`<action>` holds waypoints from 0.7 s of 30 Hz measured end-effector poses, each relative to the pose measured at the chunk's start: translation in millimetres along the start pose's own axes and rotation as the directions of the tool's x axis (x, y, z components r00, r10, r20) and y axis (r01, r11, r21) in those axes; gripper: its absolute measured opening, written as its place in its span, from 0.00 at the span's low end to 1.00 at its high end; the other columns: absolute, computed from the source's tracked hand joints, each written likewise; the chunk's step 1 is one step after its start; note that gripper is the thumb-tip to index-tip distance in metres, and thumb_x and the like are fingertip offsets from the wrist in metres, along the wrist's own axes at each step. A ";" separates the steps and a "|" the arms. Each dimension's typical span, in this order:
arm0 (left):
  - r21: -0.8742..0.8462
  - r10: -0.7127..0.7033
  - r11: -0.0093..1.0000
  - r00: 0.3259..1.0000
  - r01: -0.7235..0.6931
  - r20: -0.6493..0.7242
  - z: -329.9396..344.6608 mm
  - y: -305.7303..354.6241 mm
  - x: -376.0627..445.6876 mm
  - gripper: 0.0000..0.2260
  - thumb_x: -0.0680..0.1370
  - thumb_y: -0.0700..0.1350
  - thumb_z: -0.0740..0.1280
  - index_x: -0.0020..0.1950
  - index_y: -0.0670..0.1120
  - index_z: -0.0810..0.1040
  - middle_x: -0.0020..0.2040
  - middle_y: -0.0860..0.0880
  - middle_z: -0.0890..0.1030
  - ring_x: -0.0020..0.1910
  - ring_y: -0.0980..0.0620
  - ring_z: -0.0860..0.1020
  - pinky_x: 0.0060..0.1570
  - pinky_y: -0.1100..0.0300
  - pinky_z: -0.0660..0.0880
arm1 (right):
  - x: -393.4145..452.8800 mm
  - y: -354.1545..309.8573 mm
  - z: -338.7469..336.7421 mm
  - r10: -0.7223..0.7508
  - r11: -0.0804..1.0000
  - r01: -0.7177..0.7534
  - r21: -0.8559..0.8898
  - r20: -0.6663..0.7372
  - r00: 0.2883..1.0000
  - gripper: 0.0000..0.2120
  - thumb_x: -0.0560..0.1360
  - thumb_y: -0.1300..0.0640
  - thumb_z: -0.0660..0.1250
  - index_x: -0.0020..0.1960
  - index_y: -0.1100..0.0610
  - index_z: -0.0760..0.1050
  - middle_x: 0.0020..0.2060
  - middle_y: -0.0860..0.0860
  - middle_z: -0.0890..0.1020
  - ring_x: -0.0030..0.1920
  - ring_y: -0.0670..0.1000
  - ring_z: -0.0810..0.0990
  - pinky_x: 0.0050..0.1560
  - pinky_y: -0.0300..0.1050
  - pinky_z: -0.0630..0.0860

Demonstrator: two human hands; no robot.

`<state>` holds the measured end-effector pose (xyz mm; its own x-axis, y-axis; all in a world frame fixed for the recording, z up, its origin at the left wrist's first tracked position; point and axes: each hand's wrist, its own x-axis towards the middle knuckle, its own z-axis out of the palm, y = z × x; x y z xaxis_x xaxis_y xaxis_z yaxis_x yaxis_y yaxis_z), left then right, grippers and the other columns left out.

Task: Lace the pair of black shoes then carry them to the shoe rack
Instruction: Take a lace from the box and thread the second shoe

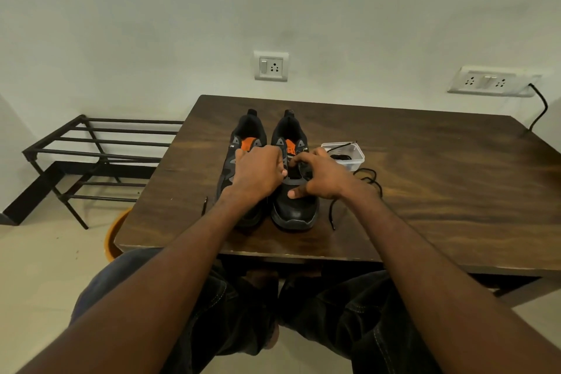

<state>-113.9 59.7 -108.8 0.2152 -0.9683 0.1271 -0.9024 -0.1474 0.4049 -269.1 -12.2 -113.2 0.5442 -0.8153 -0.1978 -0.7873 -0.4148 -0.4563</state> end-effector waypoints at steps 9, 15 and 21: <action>-0.939 -0.106 0.339 0.990 -0.056 -0.097 -45.6 11.1 2.3 0.09 0.88 0.45 0.57 0.51 0.44 0.73 0.41 0.48 0.82 0.36 0.51 0.80 0.29 0.62 0.70 | 1.0 4.3 -3.1 -0.005 1.000 0.005 0.016 0.019 1.000 0.36 0.68 0.45 0.82 0.73 0.42 0.71 0.69 0.50 0.66 0.66 0.54 0.72 0.63 0.56 0.77; -0.154 -0.079 0.983 0.991 0.095 0.109 -9.3 -10.7 4.1 0.06 0.80 0.51 0.72 0.47 0.50 0.80 0.42 0.51 0.82 0.42 0.55 0.81 0.42 0.57 0.78 | 3.6 1.4 -1.2 -0.001 1.000 0.001 -0.005 0.010 1.000 0.37 0.68 0.45 0.82 0.73 0.41 0.71 0.70 0.50 0.66 0.69 0.55 0.73 0.64 0.59 0.78; -0.020 0.020 1.000 0.999 -0.019 0.041 -4.3 -2.0 -3.4 0.09 0.79 0.48 0.71 0.41 0.52 0.75 0.41 0.52 0.80 0.46 0.52 0.79 0.60 0.47 0.72 | 2.1 1.2 -0.6 0.007 1.000 -0.007 0.002 0.009 1.000 0.37 0.68 0.46 0.82 0.73 0.42 0.71 0.70 0.50 0.66 0.69 0.56 0.73 0.64 0.59 0.78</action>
<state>-111.2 64.2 -106.1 0.1817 -0.9785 0.0978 -0.8986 -0.1249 0.4206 -269.1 -14.6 -113.6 0.5415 -0.8143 -0.2090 -0.7903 -0.4083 -0.4568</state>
